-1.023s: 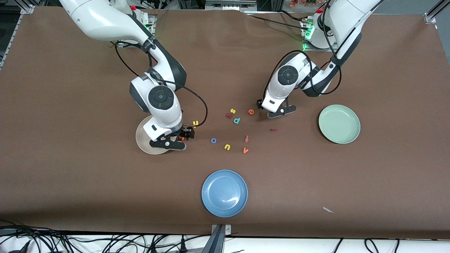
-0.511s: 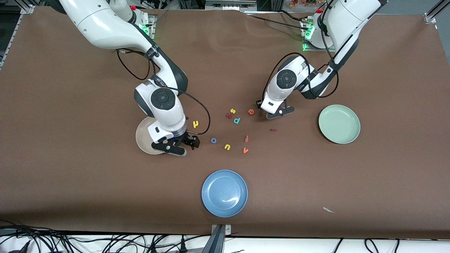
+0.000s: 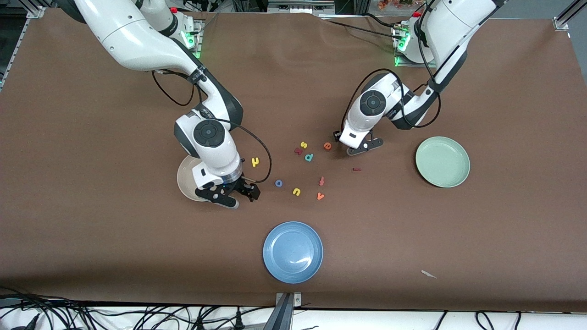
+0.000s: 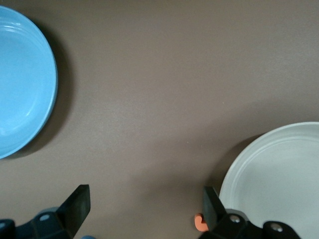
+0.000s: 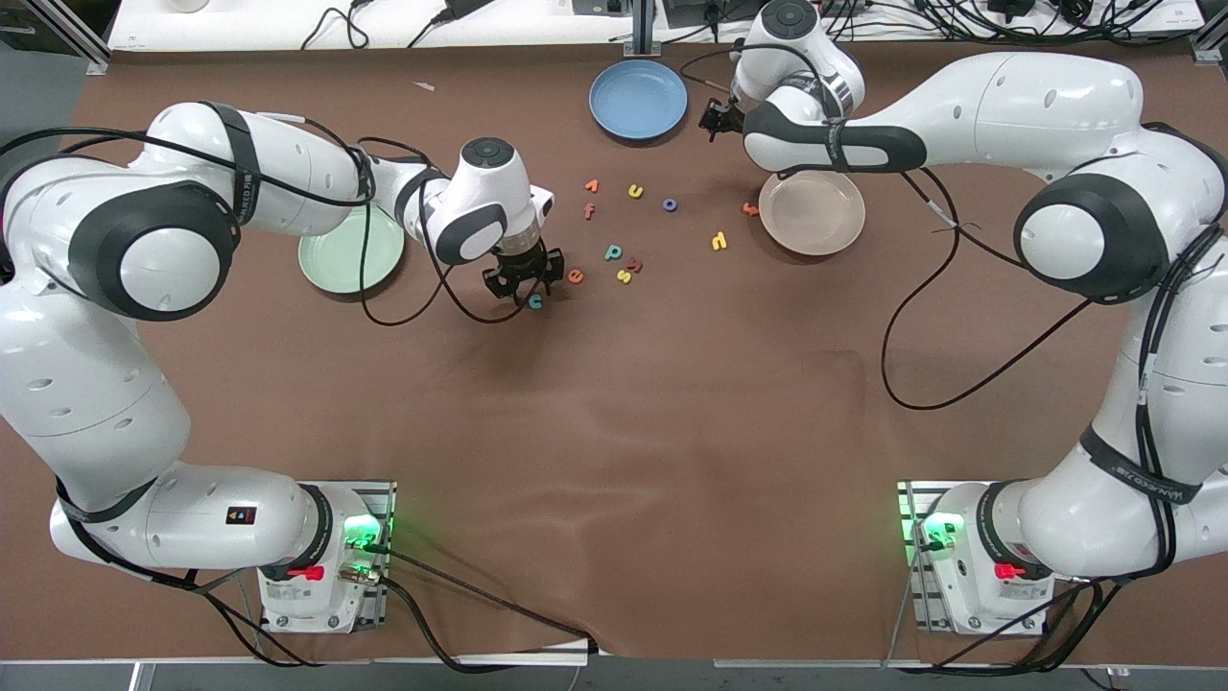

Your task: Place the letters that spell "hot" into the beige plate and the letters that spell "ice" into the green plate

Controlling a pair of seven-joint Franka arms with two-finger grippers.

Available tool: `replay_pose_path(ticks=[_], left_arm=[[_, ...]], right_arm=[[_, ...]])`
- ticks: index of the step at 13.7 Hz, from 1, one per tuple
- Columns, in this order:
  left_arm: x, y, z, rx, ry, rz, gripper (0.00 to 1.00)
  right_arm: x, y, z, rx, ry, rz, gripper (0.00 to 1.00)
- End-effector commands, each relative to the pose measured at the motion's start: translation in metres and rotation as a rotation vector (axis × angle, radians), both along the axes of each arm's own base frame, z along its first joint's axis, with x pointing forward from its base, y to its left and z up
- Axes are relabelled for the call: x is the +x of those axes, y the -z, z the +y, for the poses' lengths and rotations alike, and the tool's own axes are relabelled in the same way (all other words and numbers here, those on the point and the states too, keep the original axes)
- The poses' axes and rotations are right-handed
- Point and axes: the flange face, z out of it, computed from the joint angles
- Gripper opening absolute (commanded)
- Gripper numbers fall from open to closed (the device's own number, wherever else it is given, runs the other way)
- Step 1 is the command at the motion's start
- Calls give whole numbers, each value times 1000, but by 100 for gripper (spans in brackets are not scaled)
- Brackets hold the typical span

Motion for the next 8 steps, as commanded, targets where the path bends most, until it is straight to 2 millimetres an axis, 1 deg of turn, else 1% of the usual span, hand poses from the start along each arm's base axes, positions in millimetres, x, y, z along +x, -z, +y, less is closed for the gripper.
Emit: replay_pose_path(ticks=[1, 2, 3, 4, 5, 6, 8], left_arm=[[-3, 2, -15, 2, -12, -2, 61], [-3, 2, -15, 2, -12, -2, 61], [-3, 2, -15, 2, -11, -3, 60], [-3, 2, -15, 2, -9, -3, 59], [-3, 3, -14, 3, -11, -1, 59], [-3, 3, -14, 2, -3, -2, 54], [-1, 3, -12, 1, -2, -2, 46]], right_arm=[[-1, 7, 11, -1, 18, -20, 100], [-4, 8, 11, -7, 18, -15, 100], [-12, 8, 10, -22, 13, -5, 100], [-27, 12, 12, -43, -8, 12, 100], [-38, 15, 10, -61, -24, 22, 100], [-47, 21, 10, -75, -37, 36, 100], [-59, 25, 12, -85, -55, 52, 100]])
